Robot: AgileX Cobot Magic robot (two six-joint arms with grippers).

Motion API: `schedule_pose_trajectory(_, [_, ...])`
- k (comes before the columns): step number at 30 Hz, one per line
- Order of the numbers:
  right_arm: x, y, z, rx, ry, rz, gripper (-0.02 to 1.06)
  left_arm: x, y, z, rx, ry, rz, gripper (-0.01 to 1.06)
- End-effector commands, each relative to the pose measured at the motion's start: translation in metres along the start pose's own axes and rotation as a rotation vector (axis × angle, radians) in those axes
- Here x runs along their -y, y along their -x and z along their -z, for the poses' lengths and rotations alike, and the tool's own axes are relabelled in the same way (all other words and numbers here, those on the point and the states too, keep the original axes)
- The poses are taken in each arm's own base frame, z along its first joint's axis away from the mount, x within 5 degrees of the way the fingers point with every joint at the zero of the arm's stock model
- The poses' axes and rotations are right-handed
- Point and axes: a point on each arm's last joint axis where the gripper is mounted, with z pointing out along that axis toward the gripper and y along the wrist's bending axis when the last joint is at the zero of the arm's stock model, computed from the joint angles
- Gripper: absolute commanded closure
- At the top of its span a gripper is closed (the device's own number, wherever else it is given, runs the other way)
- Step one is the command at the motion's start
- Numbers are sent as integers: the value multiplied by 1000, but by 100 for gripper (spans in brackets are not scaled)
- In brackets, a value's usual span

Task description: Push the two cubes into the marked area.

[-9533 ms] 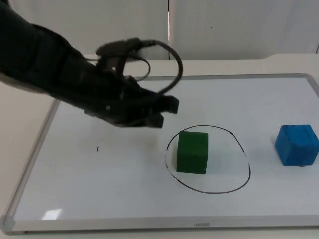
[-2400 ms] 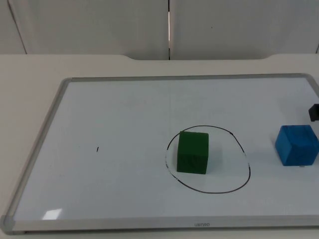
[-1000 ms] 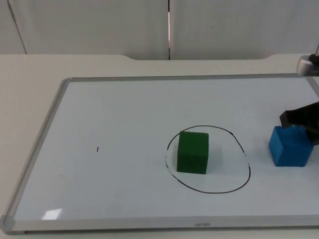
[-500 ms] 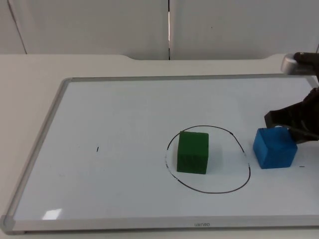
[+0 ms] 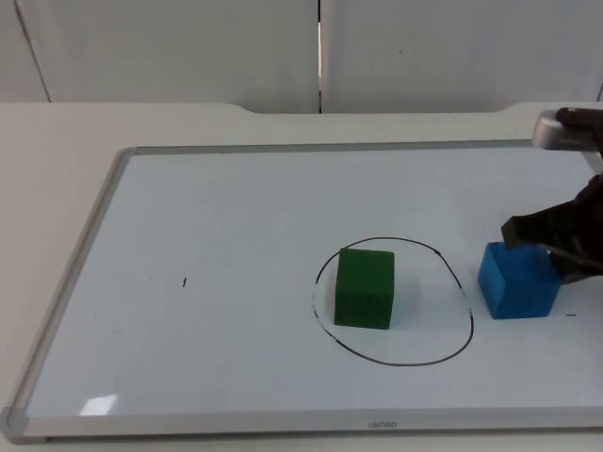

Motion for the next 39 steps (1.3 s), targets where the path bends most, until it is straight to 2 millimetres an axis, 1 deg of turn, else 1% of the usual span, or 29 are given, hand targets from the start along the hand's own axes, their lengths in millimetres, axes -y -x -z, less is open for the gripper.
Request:
schedule_pose_trajectory(1, [-3,0,0,-7,6,-14,104,0,0,-1,9,5,3,105])
schedule_pose_trajectory(7, [-6,-7,-12,-48,6,-27,104,0,0,-1,9,5,3,105])
schedule_pose_trajectory(10, [-15,-10,-18,-41,18,1,104,0,0,-1,9,5,3,105])
schedule_pose_trajectory(15, [-26,-7,-17,4,41,28,104,0,0,-1,9,5,3,105])
schedule_pose_trajectory(28, [-26,0,-17,81,55,20,104,0,0,-1,9,5,3,105])
schedule_pose_trajectory(39, [-41,-3,-16,88,78,54,104,0,0,-1,9,5,3,105])
